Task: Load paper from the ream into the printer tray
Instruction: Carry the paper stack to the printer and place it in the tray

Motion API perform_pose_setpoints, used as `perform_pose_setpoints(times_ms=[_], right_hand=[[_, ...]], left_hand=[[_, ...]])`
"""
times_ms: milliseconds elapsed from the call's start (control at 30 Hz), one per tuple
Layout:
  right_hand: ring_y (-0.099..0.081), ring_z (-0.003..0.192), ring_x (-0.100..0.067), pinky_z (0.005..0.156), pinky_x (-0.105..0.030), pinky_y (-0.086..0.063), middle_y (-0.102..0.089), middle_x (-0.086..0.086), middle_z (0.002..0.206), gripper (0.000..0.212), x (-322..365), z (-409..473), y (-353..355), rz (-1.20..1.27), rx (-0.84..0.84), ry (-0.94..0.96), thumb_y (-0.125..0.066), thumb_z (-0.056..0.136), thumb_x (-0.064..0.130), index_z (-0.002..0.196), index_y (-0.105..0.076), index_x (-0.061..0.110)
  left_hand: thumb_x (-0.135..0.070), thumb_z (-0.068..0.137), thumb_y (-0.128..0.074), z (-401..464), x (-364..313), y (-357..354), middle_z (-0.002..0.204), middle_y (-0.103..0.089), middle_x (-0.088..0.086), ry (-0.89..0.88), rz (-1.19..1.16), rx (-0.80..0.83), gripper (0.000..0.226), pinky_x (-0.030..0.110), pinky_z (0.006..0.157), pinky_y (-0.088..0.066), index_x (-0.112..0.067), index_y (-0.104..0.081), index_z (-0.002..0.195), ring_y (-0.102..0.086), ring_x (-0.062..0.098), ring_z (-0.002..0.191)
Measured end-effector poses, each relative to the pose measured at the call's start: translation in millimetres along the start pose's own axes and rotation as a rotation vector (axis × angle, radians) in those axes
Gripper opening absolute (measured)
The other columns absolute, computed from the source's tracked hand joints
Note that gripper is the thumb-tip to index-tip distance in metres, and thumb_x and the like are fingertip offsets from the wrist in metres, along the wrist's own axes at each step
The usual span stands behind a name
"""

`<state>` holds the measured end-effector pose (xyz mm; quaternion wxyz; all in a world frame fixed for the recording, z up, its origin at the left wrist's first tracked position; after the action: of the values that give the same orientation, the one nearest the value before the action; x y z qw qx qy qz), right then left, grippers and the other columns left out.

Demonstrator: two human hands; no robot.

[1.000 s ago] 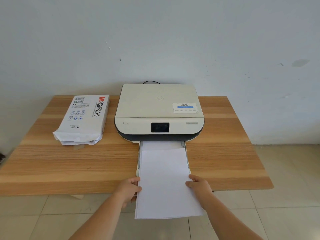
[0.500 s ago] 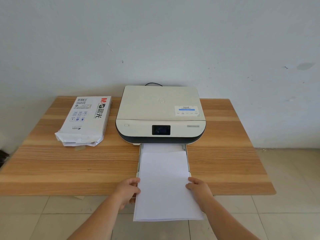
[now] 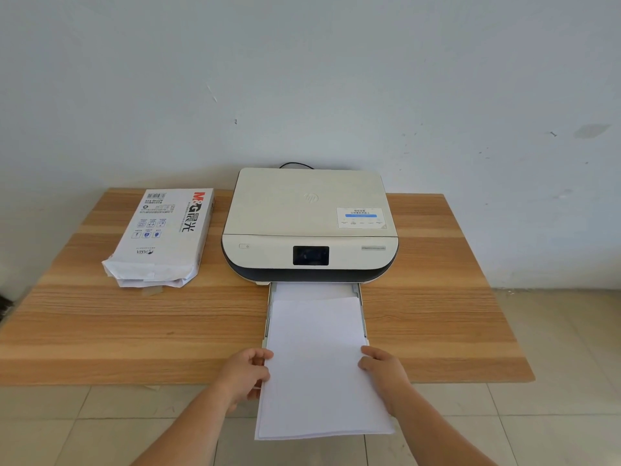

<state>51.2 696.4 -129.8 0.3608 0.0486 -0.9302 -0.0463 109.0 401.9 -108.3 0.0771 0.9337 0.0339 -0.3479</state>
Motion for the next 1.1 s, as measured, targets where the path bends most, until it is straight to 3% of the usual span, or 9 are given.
perform_pose_setpoints(times_ms=[200, 367, 533, 667, 800, 867, 967, 1100], right_hand=[[-0.069, 0.09, -0.029, 0.085, -0.043, -0.057, -0.066, -0.009, 0.115, 0.045, 7, 6, -2, -0.033, 0.01, 0.025, -0.058, 0.085, 0.008, 0.129, -0.059, 0.019], [-0.068, 0.091, -0.027, 0.086, -0.042, -0.057, -0.066, -0.006, 0.114, 0.044, 5, 5, -1, -0.09, 0.002, 0.01, -0.053, 0.086, 0.01, 0.128, -0.059, 0.022], [-0.066, 0.091, -0.026, 0.077, -0.036, -0.055, -0.061, -0.001, 0.122, 0.045, 16, -3, -7, -0.188, 0.002, 0.05, -0.046, 0.091, 0.011, 0.132, -0.055, 0.029], [-0.065, 0.082, -0.027, 0.084, -0.043, -0.056, -0.063, -0.001, 0.116, 0.046, 16, -1, -11, -0.188, -0.009, 0.055, -0.045, 0.089, 0.009, 0.13, -0.057, 0.027], [-0.059, 0.078, -0.023, 0.082, -0.042, -0.055, -0.063, 0.005, 0.108, 0.047, 16, 0, -11, -0.16, -0.035, 0.043, -0.046, 0.088, 0.007, 0.13, -0.058, 0.025], [-0.06, 0.079, -0.023, 0.084, -0.042, -0.055, -0.064, 0.009, 0.1, 0.045, 15, -2, -9, -0.143, -0.051, 0.035, -0.046, 0.089, 0.007, 0.127, -0.059, 0.025], [-0.06, 0.079, -0.024, 0.085, -0.043, -0.054, -0.065, 0.005, 0.093, 0.044, 12, -4, -7, -0.12, -0.063, 0.021, -0.046, 0.089, 0.006, 0.126, -0.06, 0.026], [-0.065, 0.085, -0.024, 0.084, -0.041, -0.055, -0.066, -0.001, 0.112, 0.046, 9, -2, -5, -0.123, -0.042, 0.001, -0.046, 0.089, 0.006, 0.129, -0.059, 0.026]], left_hand=[[0.006, 0.08, -0.057, 1, -15, 0, 0.1, -0.062, 0.008, -0.089, 0.044, -0.008, 0.035, 0.032, 0.066, -0.055, -0.018, -0.066, 0.104, -0.063, 0.023, 0.082], [0.007, 0.079, -0.058, 4, -12, 1, 0.109, -0.063, 0.012, -0.103, 0.063, -0.003, 0.035, 0.037, 0.073, -0.058, -0.02, -0.067, 0.1, -0.065, 0.026, 0.086], [0.002, 0.078, -0.06, 6, -16, 8, 0.107, -0.062, 0.005, -0.164, 0.152, -0.046, 0.038, 0.038, 0.085, -0.056, -0.029, -0.068, 0.1, -0.064, 0.023, 0.095], [0.004, 0.078, -0.06, 8, -14, 12, 0.102, -0.062, 0.004, -0.144, 0.145, -0.051, 0.037, 0.039, 0.086, -0.055, -0.026, -0.068, 0.098, -0.063, 0.022, 0.091], [0.002, 0.076, -0.061, 14, -11, 13, 0.111, -0.063, 0.005, -0.114, 0.142, -0.025, 0.041, 0.043, 0.09, -0.054, -0.032, -0.067, 0.099, -0.065, 0.025, 0.099], [0.001, 0.077, -0.061, 17, -9, 10, 0.111, -0.061, 0.003, -0.1, 0.144, -0.004, 0.043, 0.042, 0.088, -0.055, -0.031, -0.065, 0.105, -0.065, 0.024, 0.098], [0.005, 0.081, -0.058, 17, -5, 4, 0.104, -0.06, 0.001, -0.063, 0.117, 0.021, 0.045, 0.033, 0.07, -0.056, -0.02, -0.062, 0.118, -0.064, 0.023, 0.089], [0.005, 0.08, -0.058, 16, 0, 1, 0.113, -0.06, 0.001, -0.048, 0.111, 0.025, 0.05, 0.027, 0.069, -0.053, -0.019, -0.059, 0.124, -0.064, 0.021, 0.096]])
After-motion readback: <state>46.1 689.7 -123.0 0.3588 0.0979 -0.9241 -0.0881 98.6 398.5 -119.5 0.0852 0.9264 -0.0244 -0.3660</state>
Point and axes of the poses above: each hand's wrist, its own z-axis towards the middle knuckle, its own y-axis out of the back of the hand, x = y × z, the point moved 8 cm from there along z, towards the middle knuckle
